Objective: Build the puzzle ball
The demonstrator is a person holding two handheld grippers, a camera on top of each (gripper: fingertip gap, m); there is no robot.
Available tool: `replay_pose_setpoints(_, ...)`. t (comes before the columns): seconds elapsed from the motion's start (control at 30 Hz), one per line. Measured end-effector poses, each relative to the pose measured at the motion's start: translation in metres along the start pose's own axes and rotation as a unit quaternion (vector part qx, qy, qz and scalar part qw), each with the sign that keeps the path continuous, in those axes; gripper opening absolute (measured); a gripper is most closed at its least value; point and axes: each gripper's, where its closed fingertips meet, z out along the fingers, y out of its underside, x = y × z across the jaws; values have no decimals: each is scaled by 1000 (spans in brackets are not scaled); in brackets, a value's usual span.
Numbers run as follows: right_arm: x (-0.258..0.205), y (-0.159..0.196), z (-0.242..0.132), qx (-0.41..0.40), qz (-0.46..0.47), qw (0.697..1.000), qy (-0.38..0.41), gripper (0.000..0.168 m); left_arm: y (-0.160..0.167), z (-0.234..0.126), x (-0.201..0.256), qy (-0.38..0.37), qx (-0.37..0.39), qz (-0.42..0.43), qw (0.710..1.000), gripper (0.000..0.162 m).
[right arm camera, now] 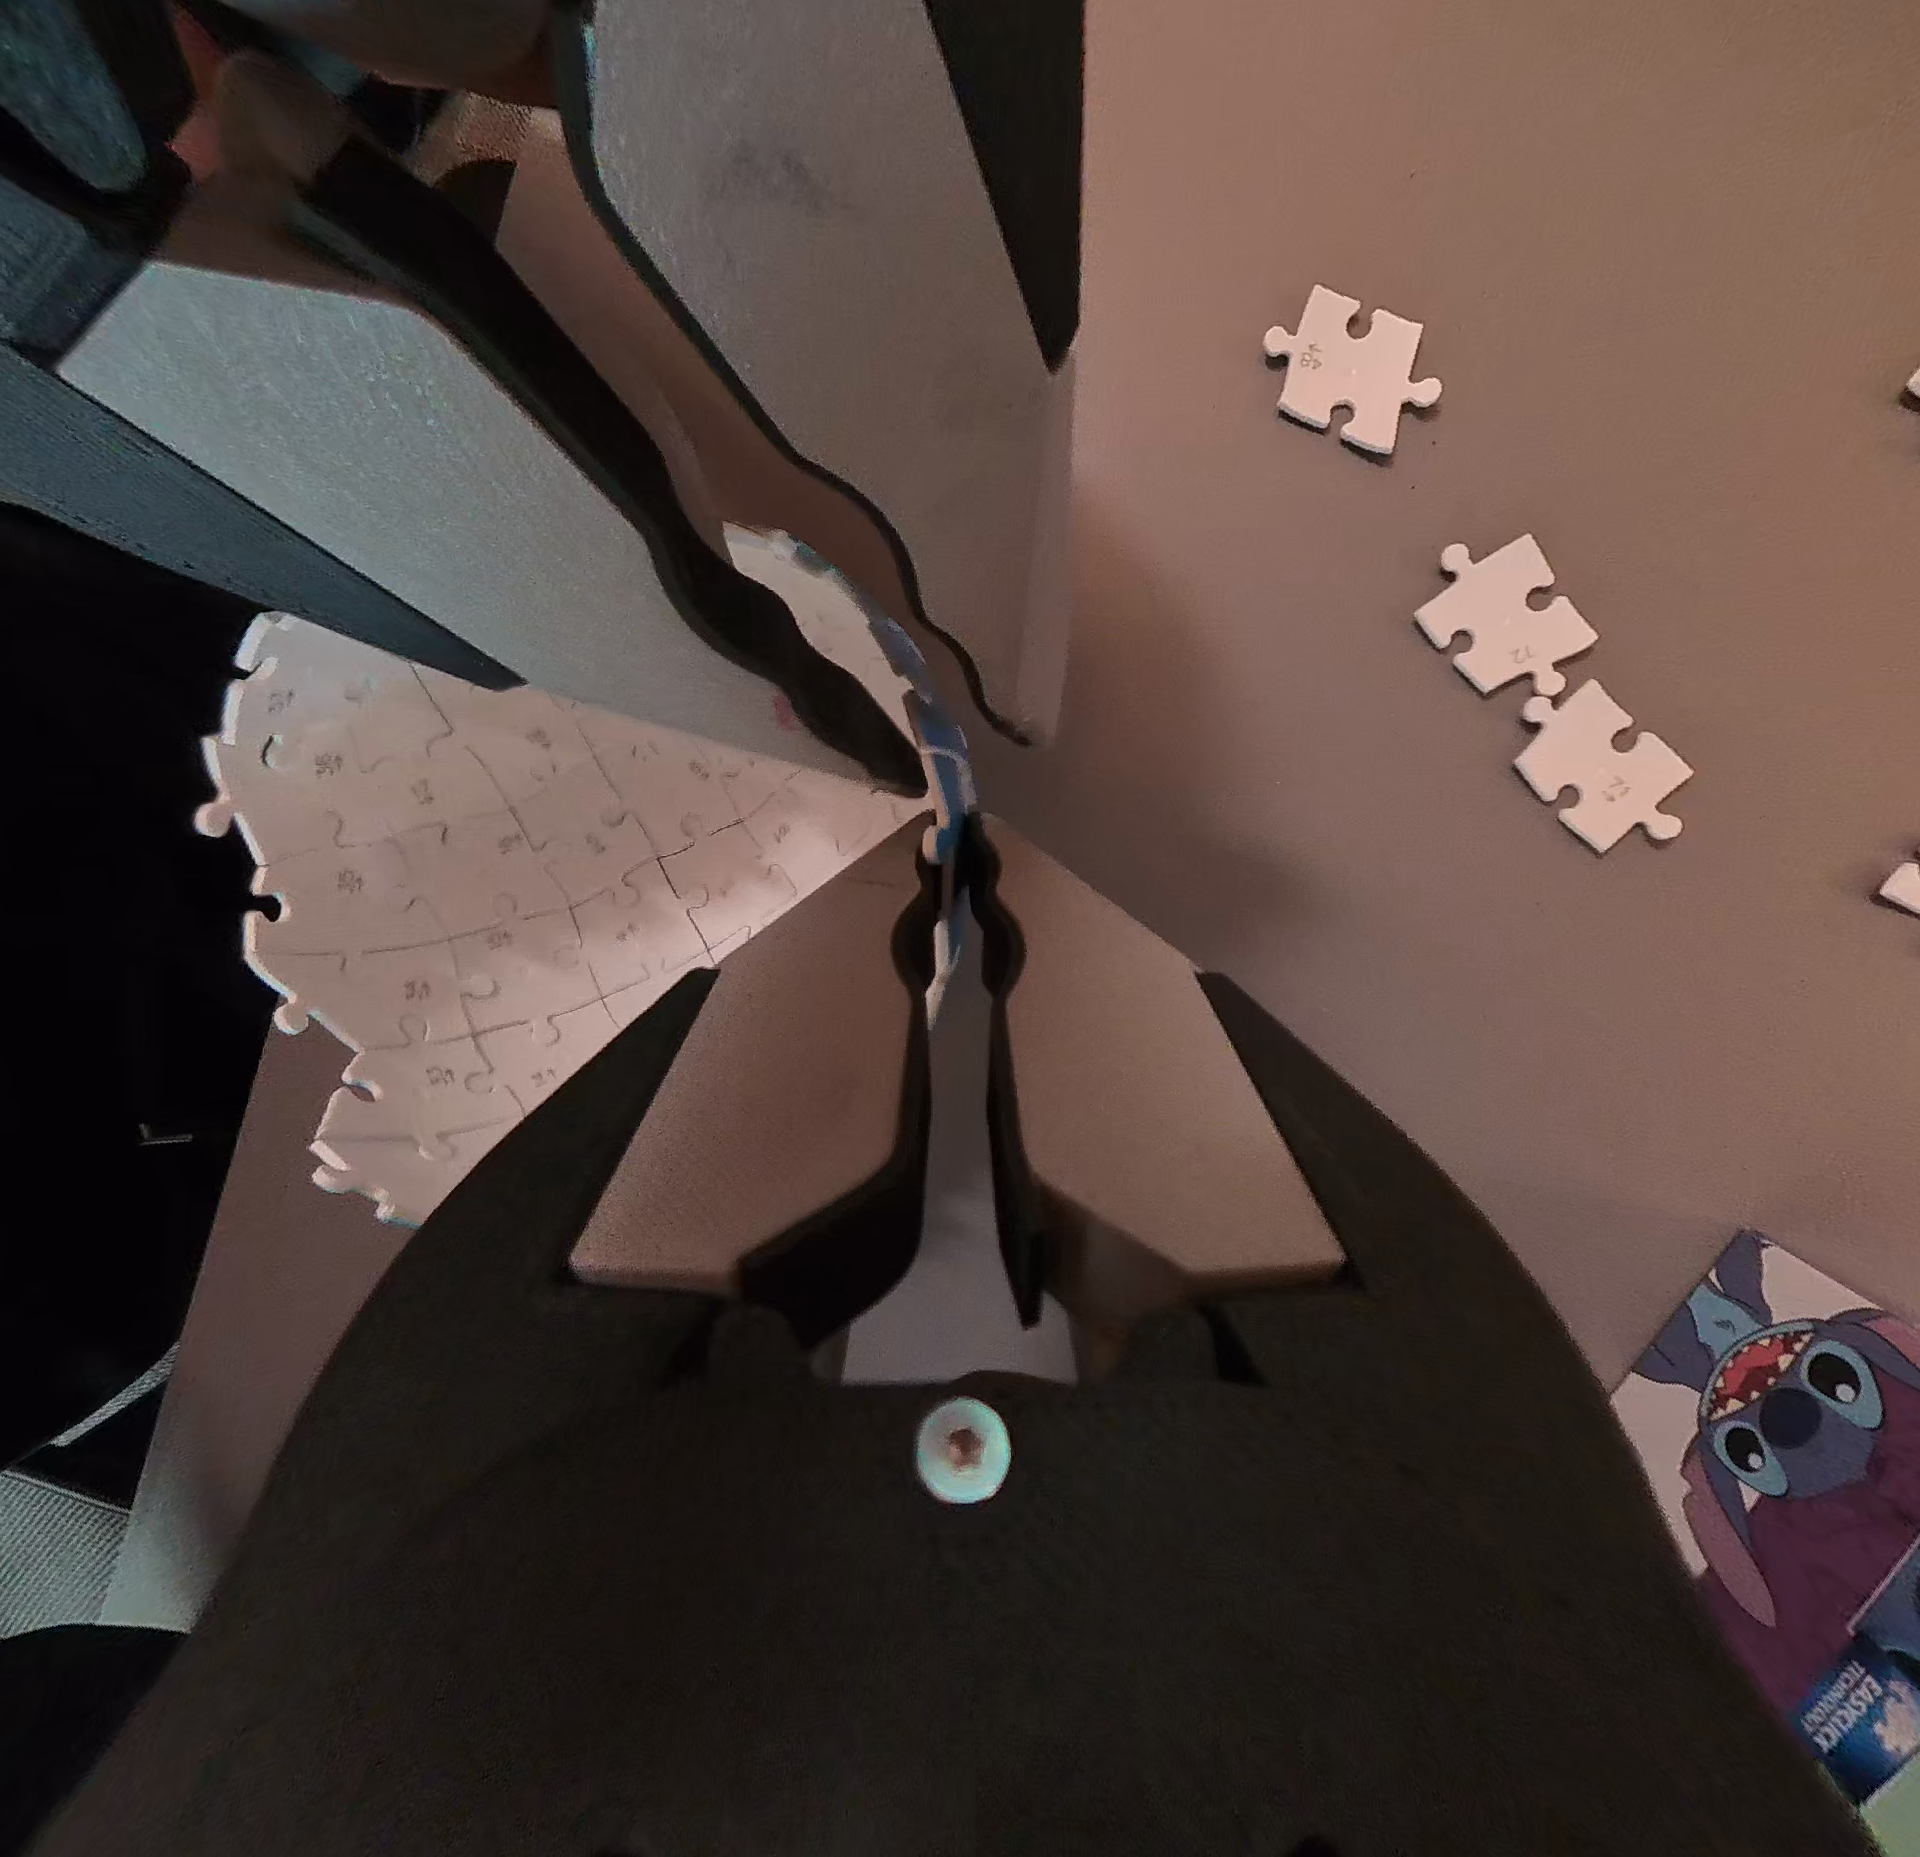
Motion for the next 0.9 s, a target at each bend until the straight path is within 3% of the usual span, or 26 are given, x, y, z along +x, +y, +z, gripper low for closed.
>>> replay_pose_setpoints(0.73,-1,4,-1,-14,-40,999,16,0,-4,4,9,-15,-15,45,999,3)
replay_pose_setpoints(0.9,3,6,-11,-8,-39,999,27,14,-5,4,11,-13,-14,43,999,2)
